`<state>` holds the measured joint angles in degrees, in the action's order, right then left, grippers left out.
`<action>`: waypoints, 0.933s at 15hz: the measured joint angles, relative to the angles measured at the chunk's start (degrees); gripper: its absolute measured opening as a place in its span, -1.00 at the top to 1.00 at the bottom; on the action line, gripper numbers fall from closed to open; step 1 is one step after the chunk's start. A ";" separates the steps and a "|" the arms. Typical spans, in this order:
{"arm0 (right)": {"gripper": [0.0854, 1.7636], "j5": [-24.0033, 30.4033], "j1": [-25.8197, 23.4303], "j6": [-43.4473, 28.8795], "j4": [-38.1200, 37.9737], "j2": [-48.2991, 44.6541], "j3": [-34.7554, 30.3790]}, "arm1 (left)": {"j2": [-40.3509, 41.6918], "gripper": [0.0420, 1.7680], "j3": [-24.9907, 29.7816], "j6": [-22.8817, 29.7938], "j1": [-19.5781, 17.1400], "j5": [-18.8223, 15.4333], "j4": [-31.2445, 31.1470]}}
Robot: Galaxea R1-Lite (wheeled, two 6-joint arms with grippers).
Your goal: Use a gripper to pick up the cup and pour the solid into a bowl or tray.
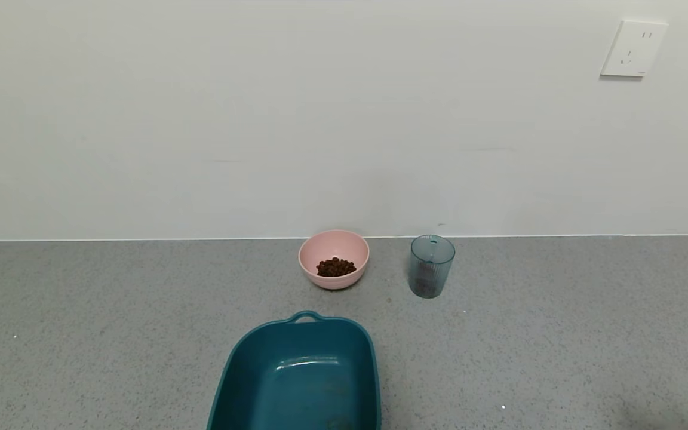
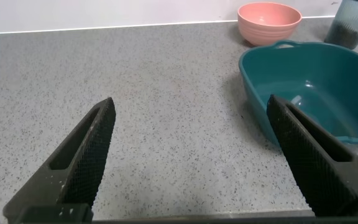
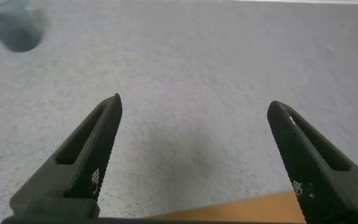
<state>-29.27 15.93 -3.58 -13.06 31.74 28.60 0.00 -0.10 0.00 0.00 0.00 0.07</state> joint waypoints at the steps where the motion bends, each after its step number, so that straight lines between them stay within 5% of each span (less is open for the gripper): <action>1: -0.92 0.09 -2.74 0.00 -1.68 -2.26 0.04 | 0.00 -0.98 0.00 0.00 0.00 0.00 0.00; 6: -0.92 3.56 -9.11 -0.71 -9.22 -12.20 -0.27 | 0.00 -0.98 0.00 0.00 0.00 0.00 0.00; 14: -0.92 11.00 -17.83 -1.95 -9.52 -16.94 -0.29 | 0.00 -0.98 0.00 0.00 0.00 0.00 0.00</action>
<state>-18.27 -1.90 -5.53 -22.58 14.80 28.31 0.00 -0.10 0.00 0.00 0.00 0.07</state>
